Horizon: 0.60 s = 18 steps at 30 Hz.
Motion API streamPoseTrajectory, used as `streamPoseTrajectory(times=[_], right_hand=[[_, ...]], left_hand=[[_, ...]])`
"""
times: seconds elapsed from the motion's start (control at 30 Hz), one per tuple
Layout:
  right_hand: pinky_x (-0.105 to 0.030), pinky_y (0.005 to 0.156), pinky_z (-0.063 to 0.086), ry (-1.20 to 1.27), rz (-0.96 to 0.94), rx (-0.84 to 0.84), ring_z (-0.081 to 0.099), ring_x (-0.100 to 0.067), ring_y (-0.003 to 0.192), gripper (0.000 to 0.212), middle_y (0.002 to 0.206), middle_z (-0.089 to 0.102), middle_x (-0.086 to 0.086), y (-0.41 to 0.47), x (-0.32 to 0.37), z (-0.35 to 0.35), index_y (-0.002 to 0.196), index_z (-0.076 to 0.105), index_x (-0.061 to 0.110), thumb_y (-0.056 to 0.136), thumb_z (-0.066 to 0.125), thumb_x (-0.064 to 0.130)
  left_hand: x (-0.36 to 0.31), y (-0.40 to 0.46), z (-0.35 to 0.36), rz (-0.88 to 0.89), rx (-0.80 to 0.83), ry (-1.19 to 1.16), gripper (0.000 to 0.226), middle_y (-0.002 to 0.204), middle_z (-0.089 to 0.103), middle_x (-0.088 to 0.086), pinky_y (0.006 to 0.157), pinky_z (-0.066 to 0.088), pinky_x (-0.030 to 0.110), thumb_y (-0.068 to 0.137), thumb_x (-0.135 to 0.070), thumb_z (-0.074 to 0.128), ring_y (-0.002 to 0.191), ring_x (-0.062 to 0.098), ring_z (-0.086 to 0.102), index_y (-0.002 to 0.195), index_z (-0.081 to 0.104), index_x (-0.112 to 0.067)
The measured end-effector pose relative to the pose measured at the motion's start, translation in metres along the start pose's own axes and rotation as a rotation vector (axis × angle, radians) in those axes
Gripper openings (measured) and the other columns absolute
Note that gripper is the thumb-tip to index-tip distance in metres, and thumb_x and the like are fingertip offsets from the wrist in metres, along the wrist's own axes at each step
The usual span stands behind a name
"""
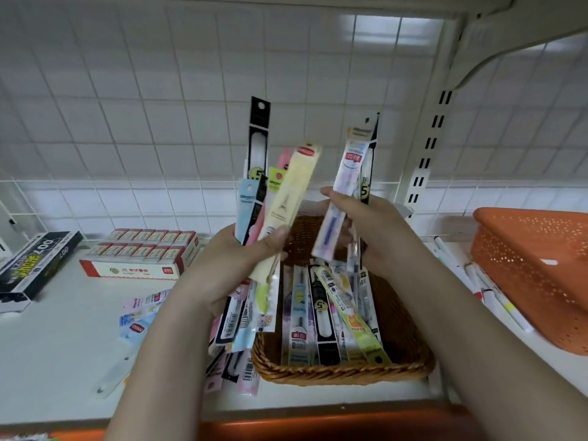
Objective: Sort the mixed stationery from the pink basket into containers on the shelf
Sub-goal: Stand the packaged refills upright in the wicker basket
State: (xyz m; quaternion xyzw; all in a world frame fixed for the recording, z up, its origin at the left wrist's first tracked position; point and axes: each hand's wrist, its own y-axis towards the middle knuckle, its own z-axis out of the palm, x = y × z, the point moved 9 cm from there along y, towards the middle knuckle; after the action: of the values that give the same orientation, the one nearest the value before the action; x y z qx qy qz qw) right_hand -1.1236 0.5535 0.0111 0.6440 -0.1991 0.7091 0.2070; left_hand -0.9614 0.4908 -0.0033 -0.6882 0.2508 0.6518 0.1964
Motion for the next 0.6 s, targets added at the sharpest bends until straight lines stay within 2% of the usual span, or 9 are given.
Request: streamPoseTrajectory(times=[0.1, 0.13, 0.2, 0.23, 0.3, 0.37, 0.47, 0.53, 0.6], right_hand=[[-0.035, 0.071, 0.053, 0.04, 0.066, 0.001, 0.054, -0.012, 0.067, 0.017, 0.068, 0.059, 0.005, 0.0, -0.006, -0.002, 0.093, 0.067, 0.02, 0.096, 0.052, 0.028], [-0.039, 0.072, 0.055, 0.108, 0.079, 0.045, 0.052, -0.012, 0.062, 0.02, 0.062, 0.053, 0.005, -0.003, -0.009, 0.005, 0.094, 0.065, 0.018, 0.095, 0.051, 0.032], [-0.032, 0.061, 0.054, 0.161, 0.066, 0.148, 0.047, -0.009, 0.053, 0.03, 0.054, 0.045, 0.007, -0.009, -0.012, 0.023, 0.09, 0.06, 0.014, 0.091, 0.052, 0.043], [-0.029, 0.059, 0.052, 0.109, 0.023, 0.168, 0.049, -0.009, 0.053, 0.029, 0.054, 0.048, 0.008, -0.011, -0.011, 0.029, 0.086, 0.059, 0.015, 0.089, 0.055, 0.044], [-0.036, 0.071, 0.053, 0.027, -0.061, 0.15, 0.059, -0.018, 0.067, 0.024, 0.068, 0.063, 0.002, -0.009, -0.009, 0.029, 0.087, 0.064, 0.016, 0.085, 0.064, 0.039], [-0.046, 0.089, 0.051, 0.043, -0.032, 0.123, 0.063, -0.025, 0.089, 0.027, 0.088, 0.069, -0.005, -0.005, -0.012, 0.022, 0.095, 0.07, 0.015, 0.082, 0.069, 0.039], [-0.045, 0.101, 0.044, -0.037, -0.005, 0.1, 0.063, -0.02, 0.105, 0.025, 0.104, 0.071, 0.003, 0.0, -0.016, 0.012, 0.096, 0.075, 0.026, 0.087, 0.061, 0.045], [-0.043, 0.104, 0.04, -0.079, -0.011, 0.078, 0.057, -0.016, 0.108, 0.03, 0.104, 0.068, 0.008, 0.001, -0.014, 0.005, 0.091, 0.076, 0.032, 0.092, 0.05, 0.048], [-0.037, 0.104, 0.039, -0.057, -0.041, 0.03, 0.057, -0.015, 0.107, 0.04, 0.106, 0.067, 0.007, 0.003, -0.005, -0.004, 0.094, 0.074, 0.029, 0.094, 0.043, 0.052]], left_hand=[[0.001, 0.0, 0.0, -0.008, -0.023, -0.022, 0.025, 0.068, 0.072, -0.003, 0.042, 0.045, 0.019, 0.069, -0.034, 0.069, 0.056, 0.012, 0.064, 0.088, 0.066, -0.019], [0.0, -0.001, 0.003, -0.002, -0.006, -0.015, 0.023, 0.066, 0.071, -0.001, 0.039, 0.041, 0.019, 0.068, -0.032, 0.071, 0.053, 0.014, 0.061, 0.086, 0.065, -0.019], [-0.007, -0.002, 0.013, 0.049, 0.042, 0.012, 0.012, 0.058, 0.067, -0.005, 0.036, 0.036, 0.014, 0.073, -0.02, 0.073, 0.044, 0.007, 0.054, 0.081, 0.065, -0.019], [-0.01, -0.003, 0.019, 0.079, 0.076, 0.036, 0.011, 0.052, 0.064, -0.011, 0.035, 0.034, 0.009, 0.078, -0.013, 0.071, 0.039, 0.0, 0.051, 0.081, 0.063, -0.019], [-0.015, -0.005, 0.027, 0.112, 0.124, 0.076, 0.015, 0.043, 0.056, -0.016, 0.035, 0.031, 0.004, 0.081, -0.006, 0.068, 0.034, -0.005, 0.048, 0.081, 0.06, -0.019], [-0.013, -0.005, 0.026, 0.101, 0.121, 0.092, 0.013, 0.039, 0.051, -0.014, 0.034, 0.029, 0.007, 0.081, -0.011, 0.068, 0.031, -0.003, 0.044, 0.078, 0.058, -0.019], [-0.001, 0.001, 0.011, 0.027, 0.047, 0.073, 0.026, 0.043, 0.043, -0.007, 0.037, 0.027, 0.015, 0.076, -0.037, 0.066, 0.035, 0.008, 0.035, 0.07, 0.052, -0.016], [0.005, 0.006, 0.002, -0.018, 0.004, 0.057, 0.038, 0.054, 0.054, 0.003, 0.049, 0.036, 0.024, 0.072, -0.049, 0.063, 0.049, 0.017, 0.047, 0.078, 0.059, -0.011], [0.006, 0.008, -0.005, -0.062, -0.029, 0.022, 0.038, 0.06, 0.064, 0.003, 0.053, 0.043, 0.025, 0.077, -0.045, 0.063, 0.055, 0.021, 0.056, 0.085, 0.063, -0.008]])
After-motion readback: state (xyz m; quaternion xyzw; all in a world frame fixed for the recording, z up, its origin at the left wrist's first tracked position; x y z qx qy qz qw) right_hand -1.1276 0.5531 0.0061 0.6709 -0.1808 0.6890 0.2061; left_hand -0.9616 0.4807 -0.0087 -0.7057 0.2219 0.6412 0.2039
